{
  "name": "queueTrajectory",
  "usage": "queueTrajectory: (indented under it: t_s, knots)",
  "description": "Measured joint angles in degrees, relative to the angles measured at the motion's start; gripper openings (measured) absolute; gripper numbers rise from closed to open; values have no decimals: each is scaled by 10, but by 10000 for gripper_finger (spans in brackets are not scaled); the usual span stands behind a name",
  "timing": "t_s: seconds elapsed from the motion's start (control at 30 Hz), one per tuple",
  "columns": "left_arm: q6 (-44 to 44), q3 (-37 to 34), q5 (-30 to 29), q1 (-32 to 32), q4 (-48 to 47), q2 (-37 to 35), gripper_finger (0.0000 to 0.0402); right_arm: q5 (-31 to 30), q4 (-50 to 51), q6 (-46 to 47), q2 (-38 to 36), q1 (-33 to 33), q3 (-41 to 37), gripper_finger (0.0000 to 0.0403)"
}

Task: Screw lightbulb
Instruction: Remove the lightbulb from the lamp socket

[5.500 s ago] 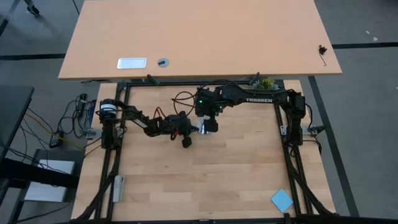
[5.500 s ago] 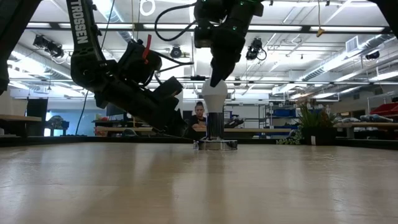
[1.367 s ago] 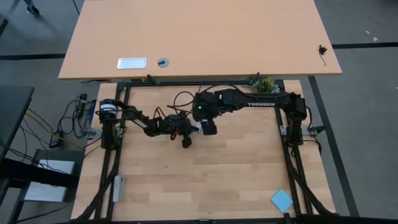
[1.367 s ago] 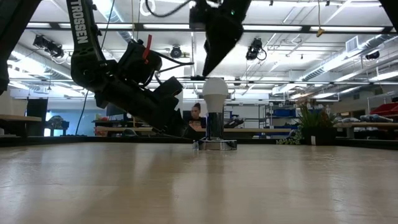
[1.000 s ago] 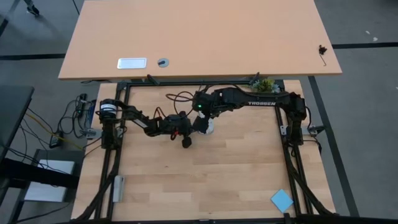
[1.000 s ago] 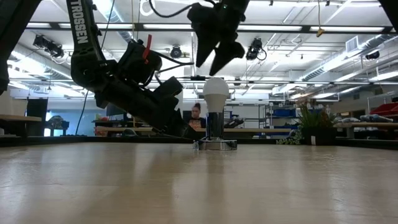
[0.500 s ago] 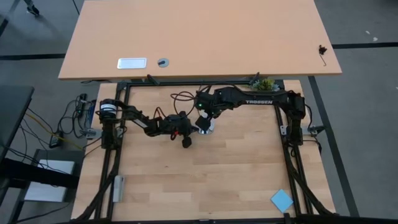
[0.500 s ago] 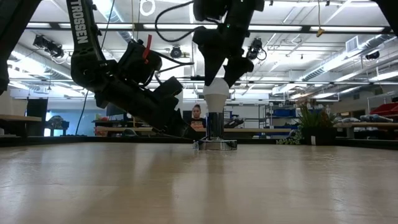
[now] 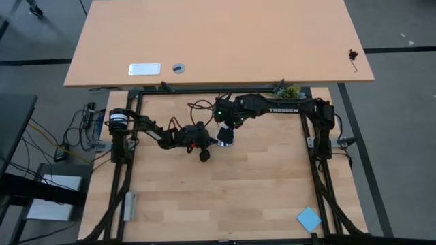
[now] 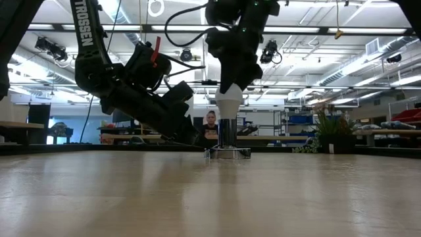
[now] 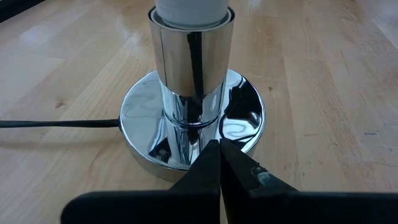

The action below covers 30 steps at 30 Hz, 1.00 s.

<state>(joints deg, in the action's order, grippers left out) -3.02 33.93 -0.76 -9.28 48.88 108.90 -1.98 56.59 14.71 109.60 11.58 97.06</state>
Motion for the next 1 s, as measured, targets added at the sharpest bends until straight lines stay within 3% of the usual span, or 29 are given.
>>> queueTrajectory:
  t_s: [0.23, 0.47, 0.6, 1.0]
  knots:
    - [0, 0, 0, 0, 0, 0, 2, 48, 2, -175, 0, 13, 0, 280]
    - [13, 0, 0, 0, -3, 0, 2, 52, 5, -382, -1, 13, 0, 281]
    - [13, 0, 0, 0, -3, 0, 2, 48, 6, -378, -1, 13, 5, 291]
    - [12, 0, -5, 0, 1, 0, 2, -2, 9, -230, 0, -12, 59, 331]
